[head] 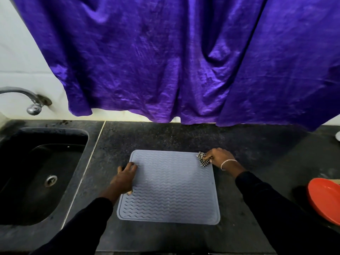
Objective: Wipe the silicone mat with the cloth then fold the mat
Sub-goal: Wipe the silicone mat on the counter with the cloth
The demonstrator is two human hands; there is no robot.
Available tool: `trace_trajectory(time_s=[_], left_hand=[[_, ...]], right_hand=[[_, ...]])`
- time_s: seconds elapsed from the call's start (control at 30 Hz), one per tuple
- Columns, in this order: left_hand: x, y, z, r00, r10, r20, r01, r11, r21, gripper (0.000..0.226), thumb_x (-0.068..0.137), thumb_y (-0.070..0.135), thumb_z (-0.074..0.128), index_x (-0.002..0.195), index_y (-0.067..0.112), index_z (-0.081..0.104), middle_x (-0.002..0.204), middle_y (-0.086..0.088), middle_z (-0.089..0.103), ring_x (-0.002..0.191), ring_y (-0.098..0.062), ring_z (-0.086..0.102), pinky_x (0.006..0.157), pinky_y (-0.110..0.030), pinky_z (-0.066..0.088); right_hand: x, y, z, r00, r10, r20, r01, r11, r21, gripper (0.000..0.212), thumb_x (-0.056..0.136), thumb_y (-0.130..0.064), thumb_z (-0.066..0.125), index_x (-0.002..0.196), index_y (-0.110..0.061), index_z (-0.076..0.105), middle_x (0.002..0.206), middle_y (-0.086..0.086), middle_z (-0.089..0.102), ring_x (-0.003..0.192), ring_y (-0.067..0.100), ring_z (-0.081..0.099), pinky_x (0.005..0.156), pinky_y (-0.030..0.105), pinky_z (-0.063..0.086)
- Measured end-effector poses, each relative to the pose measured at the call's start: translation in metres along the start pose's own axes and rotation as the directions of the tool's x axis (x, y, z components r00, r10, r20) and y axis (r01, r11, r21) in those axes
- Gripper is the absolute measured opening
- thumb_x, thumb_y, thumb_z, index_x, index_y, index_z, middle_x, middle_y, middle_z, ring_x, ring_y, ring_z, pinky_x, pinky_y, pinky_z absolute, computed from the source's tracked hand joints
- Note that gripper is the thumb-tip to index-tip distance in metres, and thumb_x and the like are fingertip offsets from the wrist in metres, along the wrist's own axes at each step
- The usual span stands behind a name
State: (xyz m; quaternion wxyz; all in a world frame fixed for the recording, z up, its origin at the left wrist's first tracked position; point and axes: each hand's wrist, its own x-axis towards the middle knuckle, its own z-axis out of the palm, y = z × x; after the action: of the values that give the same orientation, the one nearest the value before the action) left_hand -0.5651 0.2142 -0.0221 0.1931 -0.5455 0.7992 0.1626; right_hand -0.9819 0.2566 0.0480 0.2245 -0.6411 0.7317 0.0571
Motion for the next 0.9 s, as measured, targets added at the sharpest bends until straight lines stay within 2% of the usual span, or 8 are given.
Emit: trace_trajectory(time_s=[0.2,0.37,0.5,0.7,0.8,0.9], left_hand=[[0.001,0.002,-0.001,1.0,-0.013,0.011,0.013,1.0,0.007,0.101,0.072,0.012,0.08,0.154,0.013,0.02,0.162,-0.006,0.011,0.139,-0.045,0.027,0.114,-0.049,0.038],[0.003,0.0,0.0,1.0,0.012,0.001,-0.012,0.999,0.048,0.102,0.072,0.018,0.08,0.154,0.011,0.02,0.163,-0.009,0.013,0.142,-0.041,0.028,0.12,-0.046,0.027],[0.002,0.0,0.001,1.0,0.003,-0.006,-0.003,1.0,0.028,0.101,0.073,0.018,0.08,0.154,0.012,0.02,0.163,-0.007,0.012,0.139,-0.044,0.028,0.118,-0.046,0.031],[0.001,0.001,0.001,0.999,0.023,-0.035,-0.021,0.998,0.061,0.094,0.076,0.016,0.074,0.154,0.01,0.022,0.162,-0.009,0.014,0.141,-0.039,0.03,0.119,-0.042,0.024],[0.001,0.0,0.0,1.0,0.017,-0.021,-0.017,0.999,0.041,0.094,0.075,0.016,0.076,0.153,0.012,0.023,0.161,-0.008,0.015,0.137,-0.041,0.033,0.116,-0.045,0.033],[0.0,-0.001,-0.001,1.0,0.019,-0.014,-0.018,1.0,0.022,0.094,0.073,0.015,0.076,0.152,0.014,0.025,0.16,-0.007,0.016,0.134,-0.042,0.034,0.111,-0.047,0.041]], right_hand=[[0.001,-0.016,-0.008,0.997,-0.027,-0.071,0.029,0.999,0.031,0.038,0.095,-0.019,0.06,0.124,-0.042,0.07,0.141,-0.005,0.063,0.129,0.024,0.06,0.109,0.034,0.047],[-0.008,-0.019,0.018,0.998,0.01,-0.059,-0.002,0.992,0.125,0.042,0.096,-0.014,0.057,0.131,-0.036,0.067,0.145,-0.005,0.06,0.132,0.023,0.058,0.11,0.035,0.046],[-0.015,-0.005,0.02,0.997,0.023,-0.08,-0.015,0.994,0.11,0.04,0.097,-0.017,0.059,0.13,-0.037,0.067,0.147,-0.011,0.058,0.134,0.019,0.056,0.113,0.035,0.044],[-0.006,-0.006,-0.01,0.987,0.158,-0.039,-0.158,0.987,0.01,0.031,0.094,-0.024,0.06,0.121,-0.033,0.071,0.137,0.007,0.063,0.126,0.031,0.061,0.107,0.039,0.049],[-0.002,-0.019,-0.016,0.987,0.141,-0.072,-0.145,0.989,-0.043,0.033,0.092,-0.023,0.061,0.123,-0.028,0.069,0.134,0.008,0.064,0.124,0.032,0.062,0.104,0.04,0.051],[-0.003,-0.03,-0.006,0.999,0.043,-0.018,-0.042,0.999,0.02,0.04,0.089,-0.017,0.063,0.12,-0.04,0.073,0.136,0.002,0.066,0.124,0.028,0.063,0.106,0.036,0.05]])
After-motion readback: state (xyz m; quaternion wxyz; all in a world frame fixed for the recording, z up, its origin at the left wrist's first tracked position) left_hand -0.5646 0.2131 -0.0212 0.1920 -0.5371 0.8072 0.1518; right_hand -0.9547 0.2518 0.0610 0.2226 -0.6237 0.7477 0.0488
